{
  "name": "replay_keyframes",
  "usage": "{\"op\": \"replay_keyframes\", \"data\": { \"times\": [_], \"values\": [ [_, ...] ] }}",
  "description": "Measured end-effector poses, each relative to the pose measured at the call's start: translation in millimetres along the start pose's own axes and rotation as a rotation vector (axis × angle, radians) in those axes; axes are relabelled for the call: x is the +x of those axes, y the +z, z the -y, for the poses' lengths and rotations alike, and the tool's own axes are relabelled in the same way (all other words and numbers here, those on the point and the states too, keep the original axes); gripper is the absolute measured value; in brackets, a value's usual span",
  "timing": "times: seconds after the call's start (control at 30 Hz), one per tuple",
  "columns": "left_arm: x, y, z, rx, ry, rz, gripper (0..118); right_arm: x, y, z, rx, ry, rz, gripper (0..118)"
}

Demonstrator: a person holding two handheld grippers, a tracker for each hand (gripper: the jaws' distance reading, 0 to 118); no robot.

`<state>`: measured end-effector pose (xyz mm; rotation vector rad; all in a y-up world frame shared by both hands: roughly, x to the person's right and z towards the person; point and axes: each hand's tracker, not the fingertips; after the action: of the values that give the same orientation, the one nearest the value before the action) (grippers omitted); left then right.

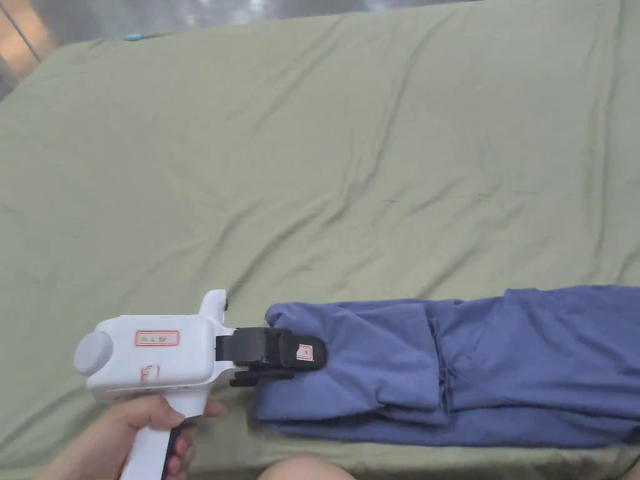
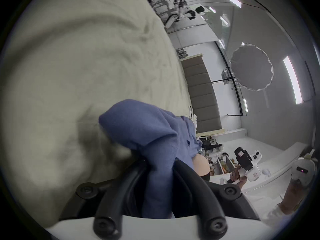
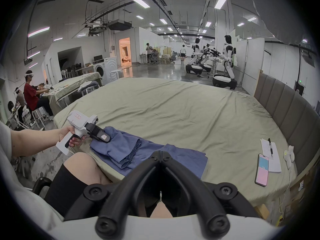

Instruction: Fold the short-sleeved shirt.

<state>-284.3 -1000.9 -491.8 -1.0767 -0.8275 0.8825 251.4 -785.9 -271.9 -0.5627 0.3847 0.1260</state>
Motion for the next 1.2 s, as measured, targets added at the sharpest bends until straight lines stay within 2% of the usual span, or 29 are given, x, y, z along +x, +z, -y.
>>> {"op": "replay_keyframes", "data": {
  "times": [0.17, 0.23, 0.4, 0.5, 0.63, 0.73, 0.8, 0.87, 1.0, 1.03, 1.07, 1.1, 1.13, 1.17, 1.2],
  "values": [
    [33.9, 29.7, -8.0, 0.053, -0.009, -0.051, 10, -0.8, -3.5, -0.3, -0.004, 0.002, -0.002, 0],
    [47.9, 49.7, -15.9, 0.064, -0.058, -0.107, 10, -2.0, -6.1, -1.9, 0.009, -0.005, -0.026, 0],
    [75.9, 103.7, -28.4, 0.088, -0.059, -0.381, 10, 3.0, -2.9, 0.0, 0.043, -0.002, -0.057, 0],
    [115.9, 103.7, -35.8, 0.03, -0.076, -0.518, 10, 7.6, -3.7, 2.2, 0.061, -0.023, -0.061, 0],
    [188.9, 58.4, -39.2, -0.066, -0.187, -0.732, 10, 2.0, 1.5, 1.4, 0.085, -0.043, -0.064, 0],
    [225.7, 6.3, -33.9, -0.094, -0.242, -0.737, 10, 1.6, 7.7, 6.0, 0.088, -0.053, -0.072, 0],
    [237.4, -33.6, -27.0, -0.15, -0.271, -0.808, 10, 2.8, 9.0, 5.5, 0.094, -0.071, -0.076, 0],
    [244.8, -73.1, -21.7, -0.175, -0.314, -0.793, 10, 3.8, 14.0, 6.5, 0.108, -0.093, -0.062, 0],
    [240.1, -147.1, -14.7, -0.232, -0.236, -0.709, 13, 0.5, 14.7, -2.9, 0.103, -0.111, -0.032, 0],
    [237.8, -162.2, -12.2, -0.213, -0.211, -0.688, 17, 0.9, 13.9, -3.0, 0.1, -0.115, -0.025, 0],
    [231.2, -175.1, -11.9, -0.203, -0.172, -0.65, 30, 1.1, 13.7, -3.1, 0.097, -0.12, -0.022, 0],
    [228.6, -187.8, -12.2, -0.235, -0.152, -0.616, 53, 1.3, 13.6, -3.1, 0.094, -0.126, -0.02, 0],
    [229.0, -194.1, -13.2, -0.265, -0.136, -0.598, 66, 26.0, 0.1, 0.2, 0.094, -0.13, -0.016, 0],
    [233.1, -193.4, -11.6, -0.252, -0.138, -0.6, 74, 46.1, -11.2, 2.8, 0.097, -0.133, -0.013, 0],
    [238.2, -188.0, -10.4, -0.226, -0.153, -0.581, 75, 47.7, -13.0, 2.5, 0.1, -0.135, -0.012, 0]
  ]
}}
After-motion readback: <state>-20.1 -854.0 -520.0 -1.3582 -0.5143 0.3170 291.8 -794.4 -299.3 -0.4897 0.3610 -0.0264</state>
